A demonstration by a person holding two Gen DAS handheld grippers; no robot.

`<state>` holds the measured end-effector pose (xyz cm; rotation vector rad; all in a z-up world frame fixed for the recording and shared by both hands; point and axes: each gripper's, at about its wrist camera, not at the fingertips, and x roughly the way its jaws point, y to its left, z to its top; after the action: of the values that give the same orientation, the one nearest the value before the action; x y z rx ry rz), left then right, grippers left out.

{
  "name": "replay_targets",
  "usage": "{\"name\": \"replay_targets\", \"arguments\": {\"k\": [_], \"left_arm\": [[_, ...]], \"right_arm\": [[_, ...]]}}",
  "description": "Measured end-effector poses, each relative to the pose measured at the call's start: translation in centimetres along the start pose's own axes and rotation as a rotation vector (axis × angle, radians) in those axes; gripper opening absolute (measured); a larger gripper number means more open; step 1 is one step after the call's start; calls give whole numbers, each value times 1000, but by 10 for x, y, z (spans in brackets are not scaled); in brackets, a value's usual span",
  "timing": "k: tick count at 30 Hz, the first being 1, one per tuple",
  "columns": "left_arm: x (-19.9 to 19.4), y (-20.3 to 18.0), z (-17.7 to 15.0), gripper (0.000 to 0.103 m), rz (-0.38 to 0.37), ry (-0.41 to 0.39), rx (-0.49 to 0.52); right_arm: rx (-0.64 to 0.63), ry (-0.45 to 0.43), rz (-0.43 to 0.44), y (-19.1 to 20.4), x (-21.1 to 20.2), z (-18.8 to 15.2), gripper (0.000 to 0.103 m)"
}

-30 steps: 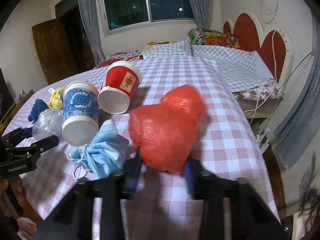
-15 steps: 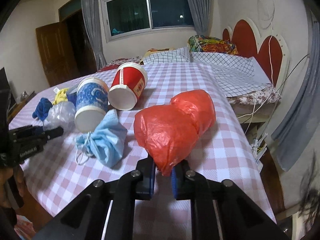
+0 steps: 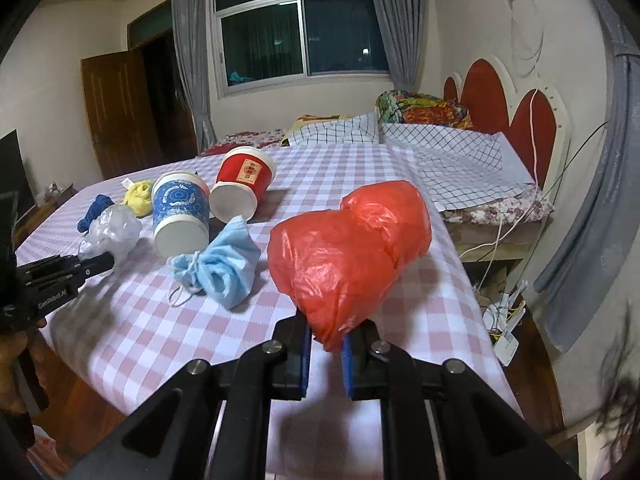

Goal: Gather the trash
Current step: 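Carry both bags to the black bin and release them inside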

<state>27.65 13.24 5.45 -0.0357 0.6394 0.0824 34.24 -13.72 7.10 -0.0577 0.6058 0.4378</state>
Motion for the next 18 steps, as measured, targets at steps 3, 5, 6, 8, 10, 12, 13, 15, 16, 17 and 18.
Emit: {"name": "replay_targets", "arguments": {"k": [3,5,6,8,10,12,13,15,16,17,18], "left_arm": [[-8,-5,-5,17,2,-7,10],[-17,-11,-9,17,8,-24,29],[-19,-13,-10,17,-1,-26,28],[-25,-15,-13,17,-13,-32,24],[-32,-19,-17,17,-24,-34,26],[-37,-24,-19,17,-35,-38,28],[-41,-26,-21,17,-39,-43,29],[-46,-31,-25,17,-53,-45,34],[-50,-36,-27,17,-57,-48,38],[-51,-37,-28,17,-59,-52,41],[-54,-40,-29,17,-63,-51,46]], "right_arm": [[-4,-10,-16,-3,-14,-6,13],[-3,-19,-35,-5,-27,-13,13],[0,-22,-37,-6,-32,-15,13],[-1,-31,-50,-8,-46,-22,13],[4,-42,-58,-12,-60,-29,13],[11,-50,-64,-15,-72,-34,13],[15,-59,-72,-17,-81,-38,13],[22,-70,-83,-21,-95,-45,13],[26,-74,-90,-25,-101,-48,13],[35,-78,-92,-27,-108,-51,13],[48,-79,-92,-30,-114,-54,13]]}}
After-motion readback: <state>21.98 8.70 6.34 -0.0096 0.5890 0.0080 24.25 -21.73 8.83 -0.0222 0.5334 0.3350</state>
